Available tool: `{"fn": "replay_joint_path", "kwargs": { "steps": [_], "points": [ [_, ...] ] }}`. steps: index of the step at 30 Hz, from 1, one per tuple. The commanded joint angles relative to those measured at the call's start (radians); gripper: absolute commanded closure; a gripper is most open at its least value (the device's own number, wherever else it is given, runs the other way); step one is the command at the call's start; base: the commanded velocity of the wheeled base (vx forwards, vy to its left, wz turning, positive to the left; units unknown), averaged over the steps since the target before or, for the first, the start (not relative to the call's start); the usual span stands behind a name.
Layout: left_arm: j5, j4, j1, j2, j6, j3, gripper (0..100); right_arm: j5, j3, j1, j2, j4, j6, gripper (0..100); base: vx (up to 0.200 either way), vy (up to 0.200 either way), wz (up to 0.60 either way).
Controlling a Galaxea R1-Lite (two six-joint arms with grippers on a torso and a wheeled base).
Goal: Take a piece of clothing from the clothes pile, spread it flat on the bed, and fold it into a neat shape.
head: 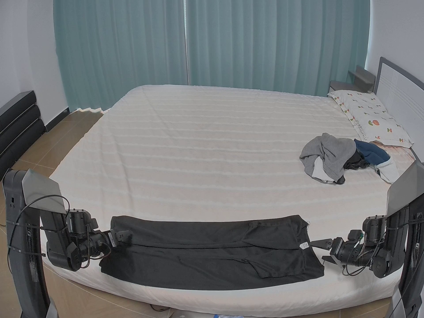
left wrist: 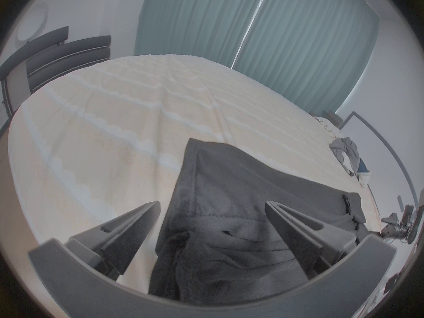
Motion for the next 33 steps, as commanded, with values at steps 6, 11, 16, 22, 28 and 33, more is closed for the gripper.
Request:
{"fn": "replay_joint_path", "kwargs": {
  "steps": [6, 11, 16, 22, 28, 33],
  "points": [
    [0.01, -0.007, -0.033, 0.025, 0.027, 0.02, 0, 0.0, 0.0, 0.002, 0.002, -0.018, -0.001, 0, 0.0, 0.0, 0.0],
    [0.011, -0.007, -0.033, 0.024, 0.027, 0.025, 0, 0.0, 0.0, 0.002, 0.002, -0.018, -0.001, 0, 0.0, 0.0, 0.0],
    [0.013, -0.007, -0.033, 0.018, 0.025, 0.036, 100, 0.0, 0.0, 0.002, 0.002, -0.018, -0.001, 0, 0.0, 0.0, 0.0],
    [0.013, -0.042, -0.029, 0.019, 0.025, 0.057, 100, 0.002, 0.0, 0.002, 0.002, -0.018, -0.001, 0, 0.0, 0.0, 0.0],
    [0.013, -0.133, -0.026, 0.022, 0.019, 0.088, 100, 0.002, 0.0, 0.0, 0.002, -0.018, -0.003, 0, 0.0, 0.0, 0.0],
    [0.013, -0.133, -0.026, 0.025, 0.019, 0.097, 100, 0.0, 0.002, 0.002, 0.003, -0.018, -0.007, 0, 0.0, 0.0, 0.0]
  ]
}}
